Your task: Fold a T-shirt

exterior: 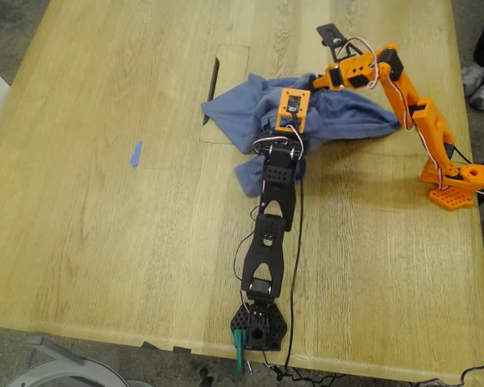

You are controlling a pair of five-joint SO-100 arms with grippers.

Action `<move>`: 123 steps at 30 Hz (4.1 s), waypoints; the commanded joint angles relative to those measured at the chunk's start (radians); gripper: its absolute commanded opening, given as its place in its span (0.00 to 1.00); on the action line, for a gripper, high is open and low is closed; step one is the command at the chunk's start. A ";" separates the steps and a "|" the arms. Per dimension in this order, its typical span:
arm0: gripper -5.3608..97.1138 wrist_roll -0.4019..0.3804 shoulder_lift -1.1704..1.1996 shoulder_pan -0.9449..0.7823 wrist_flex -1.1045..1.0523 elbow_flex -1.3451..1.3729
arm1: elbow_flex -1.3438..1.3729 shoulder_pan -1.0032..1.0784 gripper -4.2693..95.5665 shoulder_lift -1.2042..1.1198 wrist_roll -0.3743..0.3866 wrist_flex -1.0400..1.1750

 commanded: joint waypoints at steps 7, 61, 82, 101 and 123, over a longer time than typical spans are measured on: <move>0.05 0.005 0.288 -0.044 0.055 -0.032 | -0.018 0.031 0.04 0.175 -0.015 -0.023; 0.05 0.003 0.638 -0.114 -0.472 -0.025 | -0.020 0.100 0.04 0.399 -0.049 -0.634; 0.05 0.003 0.652 0.130 -0.716 -0.043 | -0.020 0.055 0.04 0.483 -0.052 -0.769; 0.05 0.025 0.586 0.505 -0.867 -0.043 | -0.020 -0.063 0.04 0.606 -0.081 -0.813; 0.05 -0.009 0.420 0.923 -0.792 -0.044 | 0.028 -0.163 0.04 0.942 -0.087 -0.334</move>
